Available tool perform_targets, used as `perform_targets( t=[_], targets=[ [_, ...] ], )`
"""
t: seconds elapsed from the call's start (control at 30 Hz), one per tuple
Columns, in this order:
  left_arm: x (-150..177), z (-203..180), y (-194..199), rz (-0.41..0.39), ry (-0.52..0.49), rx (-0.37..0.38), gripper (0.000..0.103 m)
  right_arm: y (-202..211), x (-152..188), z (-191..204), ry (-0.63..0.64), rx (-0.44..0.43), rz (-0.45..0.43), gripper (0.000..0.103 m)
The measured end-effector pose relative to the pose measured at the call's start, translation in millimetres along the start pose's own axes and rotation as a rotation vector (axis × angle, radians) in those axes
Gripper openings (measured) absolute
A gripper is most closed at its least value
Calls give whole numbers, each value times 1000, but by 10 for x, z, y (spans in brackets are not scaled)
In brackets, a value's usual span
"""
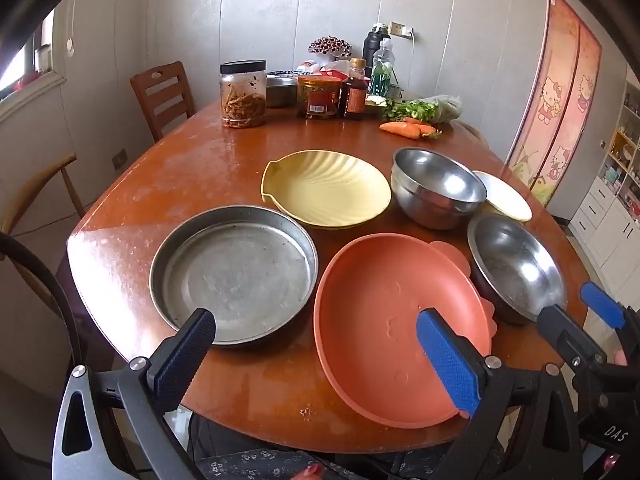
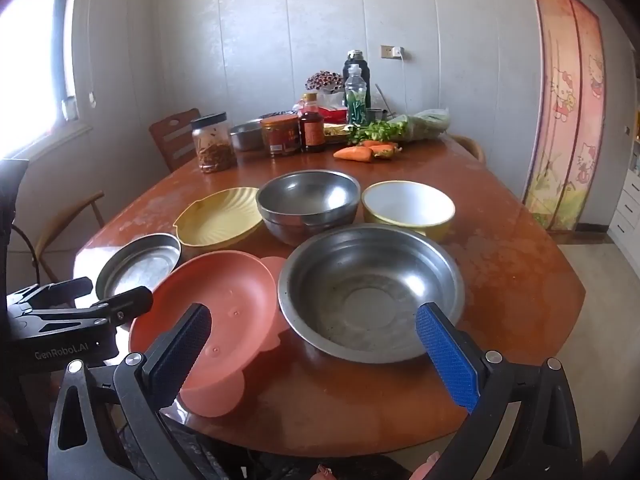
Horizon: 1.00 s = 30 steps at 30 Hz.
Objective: Organize plates and bowls
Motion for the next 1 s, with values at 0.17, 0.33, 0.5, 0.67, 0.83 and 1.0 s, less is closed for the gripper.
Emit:
perform_targets(
  t=[0.17,0.33,0.5,0.67,0.83,1.0],
  targets=[
    [45,-22,-36,-1,-15,-1,101,-32,59,3,35,11,25,102],
    [21,-65,-49,7,-19,-11,101,-51,39,-35,18,9,23,102],
    [18,-56,-57,15,-9,-3,101,-74,43,-94,0,-3,34,102],
    [14,-46,-54,16,-7,-2,101,-74,48,-74,5,-10,39,102],
    [7,-45,-61,18,-6,-3,101,-85,56,-69,4,-10,38,102],
    [4,-41,-62,18,-6,-4,102,-89,59,-61,7,-12,35,102]
  ],
)
Point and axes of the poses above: each gripper's, at about its wrist camera, not at the fingertips, and y roughly against the way its jaws point, z to its left, x to its underside, the point moved 4 cm from there along -y, roughly the way its jaws point, and after that the axes turned 3 degrees about -z, right-handed, at the moved point
